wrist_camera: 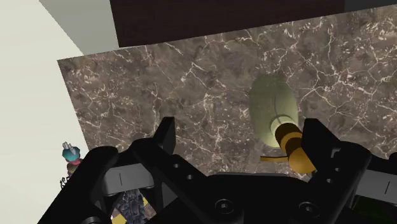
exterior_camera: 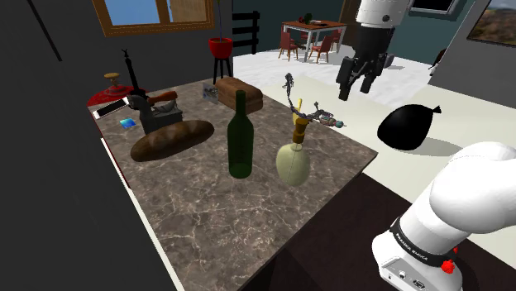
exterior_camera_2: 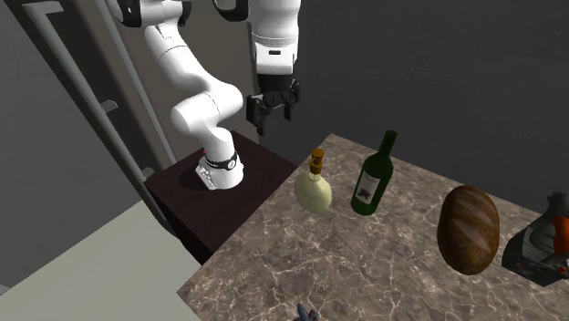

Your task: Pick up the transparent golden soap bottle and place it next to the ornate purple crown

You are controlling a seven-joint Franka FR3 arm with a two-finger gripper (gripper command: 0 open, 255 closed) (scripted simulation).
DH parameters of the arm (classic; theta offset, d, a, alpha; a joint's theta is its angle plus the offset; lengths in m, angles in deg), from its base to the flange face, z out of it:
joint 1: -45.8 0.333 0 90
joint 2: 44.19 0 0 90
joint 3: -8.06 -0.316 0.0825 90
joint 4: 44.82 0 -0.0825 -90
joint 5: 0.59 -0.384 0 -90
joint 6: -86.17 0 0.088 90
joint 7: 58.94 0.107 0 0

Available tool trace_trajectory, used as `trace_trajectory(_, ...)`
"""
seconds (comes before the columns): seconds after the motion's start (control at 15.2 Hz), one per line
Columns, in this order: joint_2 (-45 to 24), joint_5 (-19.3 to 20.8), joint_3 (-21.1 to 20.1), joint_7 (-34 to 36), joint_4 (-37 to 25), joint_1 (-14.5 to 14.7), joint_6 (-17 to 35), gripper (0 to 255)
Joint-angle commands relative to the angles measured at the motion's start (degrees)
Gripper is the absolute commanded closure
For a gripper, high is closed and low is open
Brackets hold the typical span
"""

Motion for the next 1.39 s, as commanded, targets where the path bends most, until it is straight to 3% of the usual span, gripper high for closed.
trace_trajectory(0.0, 0.0, 0.0, 0.0, 0.0, 0.0, 0.0, 0.0, 0)
trace_trajectory(0.46, 3.97, -3.75, 0.58, -5.23, 16.67, 4.55, 23.52, 0)
trace_trajectory(0.86, -0.19, -8.0, 1.56, -10.8, 26.73, 10.38, 46.72, 0)
trace_trajectory(1.32, -7.01, -9.17, 1.69, -11.41, 28.3, 11.68, 55.16, 0)
